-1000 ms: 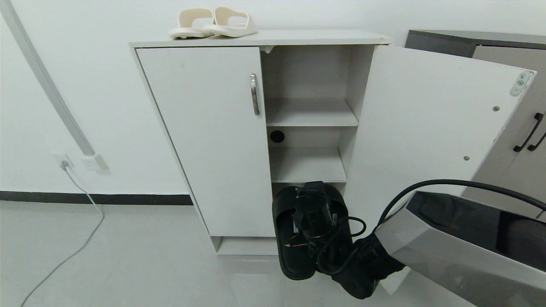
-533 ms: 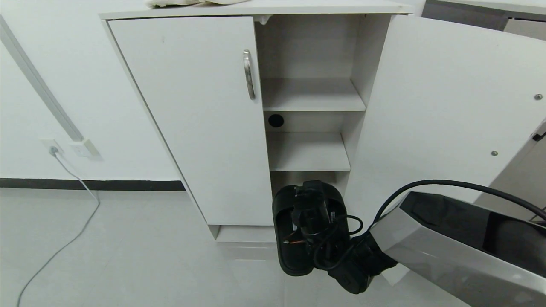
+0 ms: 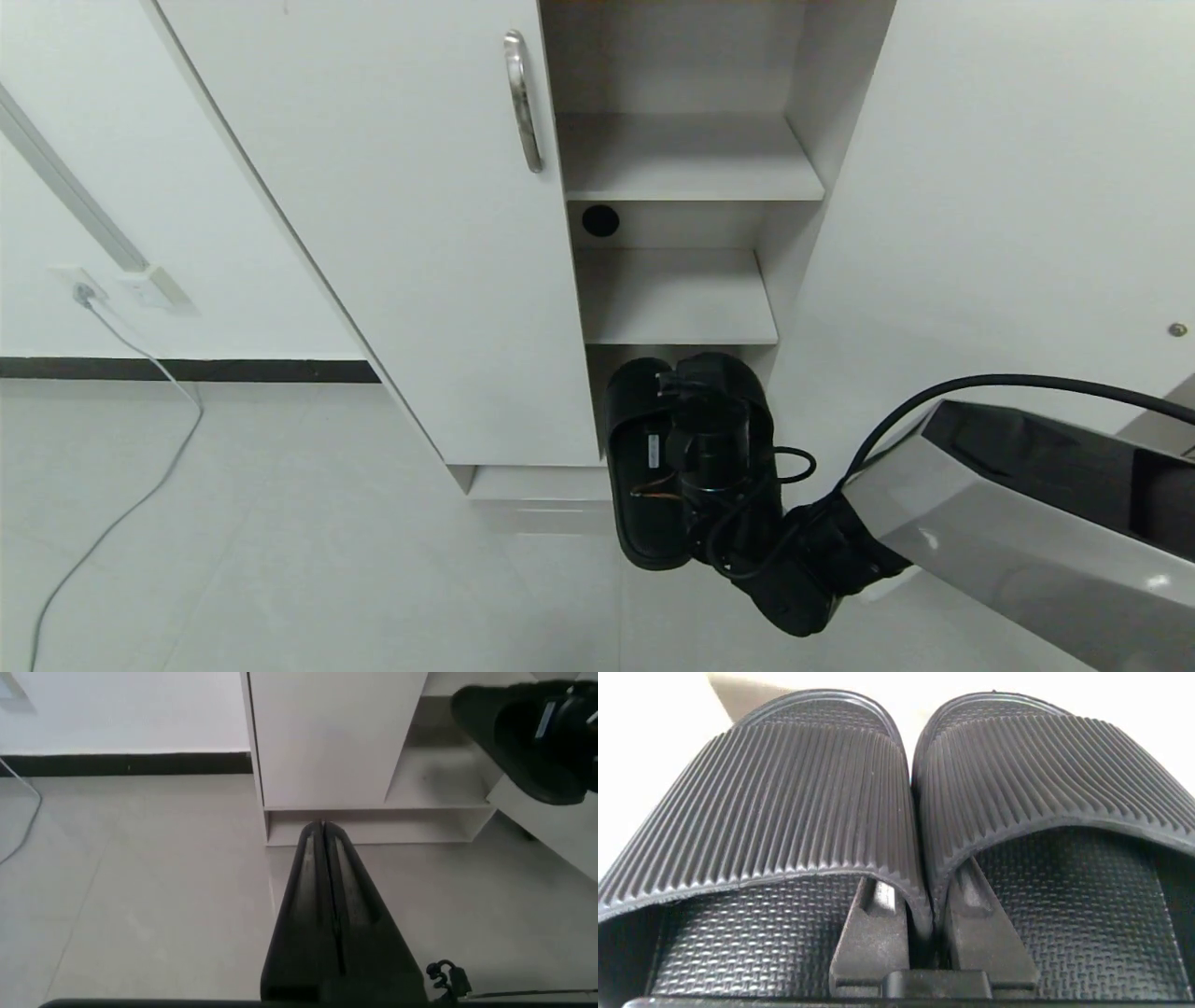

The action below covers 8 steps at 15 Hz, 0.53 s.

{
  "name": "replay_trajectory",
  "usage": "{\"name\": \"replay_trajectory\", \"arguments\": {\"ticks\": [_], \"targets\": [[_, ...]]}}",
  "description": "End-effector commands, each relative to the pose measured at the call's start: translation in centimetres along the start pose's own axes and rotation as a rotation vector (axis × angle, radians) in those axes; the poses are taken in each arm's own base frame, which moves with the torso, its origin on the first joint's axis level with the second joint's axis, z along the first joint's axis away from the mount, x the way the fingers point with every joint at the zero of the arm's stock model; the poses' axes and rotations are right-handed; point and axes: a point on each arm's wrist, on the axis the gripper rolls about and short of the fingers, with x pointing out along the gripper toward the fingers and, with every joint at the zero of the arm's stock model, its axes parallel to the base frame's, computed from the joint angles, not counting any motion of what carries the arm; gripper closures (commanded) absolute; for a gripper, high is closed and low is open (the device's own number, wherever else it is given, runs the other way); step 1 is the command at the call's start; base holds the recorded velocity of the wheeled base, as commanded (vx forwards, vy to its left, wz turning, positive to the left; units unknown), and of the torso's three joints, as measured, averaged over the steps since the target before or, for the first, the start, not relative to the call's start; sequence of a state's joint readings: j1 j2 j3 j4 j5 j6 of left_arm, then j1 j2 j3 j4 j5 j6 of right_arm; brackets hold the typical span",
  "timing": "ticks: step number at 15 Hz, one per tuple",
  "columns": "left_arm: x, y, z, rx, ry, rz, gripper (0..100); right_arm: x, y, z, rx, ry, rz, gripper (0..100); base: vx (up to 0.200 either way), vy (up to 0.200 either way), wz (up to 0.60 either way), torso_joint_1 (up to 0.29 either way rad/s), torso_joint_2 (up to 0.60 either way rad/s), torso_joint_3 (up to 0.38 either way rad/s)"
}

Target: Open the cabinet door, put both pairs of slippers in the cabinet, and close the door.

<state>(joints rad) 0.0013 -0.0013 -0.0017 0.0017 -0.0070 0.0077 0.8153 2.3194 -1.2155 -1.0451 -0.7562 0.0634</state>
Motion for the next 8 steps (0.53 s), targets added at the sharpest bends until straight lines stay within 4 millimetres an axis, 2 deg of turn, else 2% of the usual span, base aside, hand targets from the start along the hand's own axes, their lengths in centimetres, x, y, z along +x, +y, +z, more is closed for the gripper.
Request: {"name": "replay_trajectory", "arguments": {"ticks": [1, 5, 8], "targets": [[0.0, 0.0, 0.0, 0.0, 0.001, 0.001, 100, 0.1, -0.8, 1.1, 0.006, -0.054, -0.017, 100, 0.0, 0.0, 0.0, 0.007, 0.0, -0.212], [0.0, 0.0, 0.0, 0.0, 0.001, 0.001, 100, 0.4, -1.2, 1.5, 0.034, -0.085, -0.027, 100, 0.0, 0.0, 0.0, 0.002, 0.0, -0.165], [0.0, 0.0, 0.0, 0.0, 0.001, 0.001, 100, 0.3, -1.2, 2.1, 0.055, -0.121, -0.02, 100, 0.0, 0.0, 0.0, 0.0, 0.0, 0.0]]}}
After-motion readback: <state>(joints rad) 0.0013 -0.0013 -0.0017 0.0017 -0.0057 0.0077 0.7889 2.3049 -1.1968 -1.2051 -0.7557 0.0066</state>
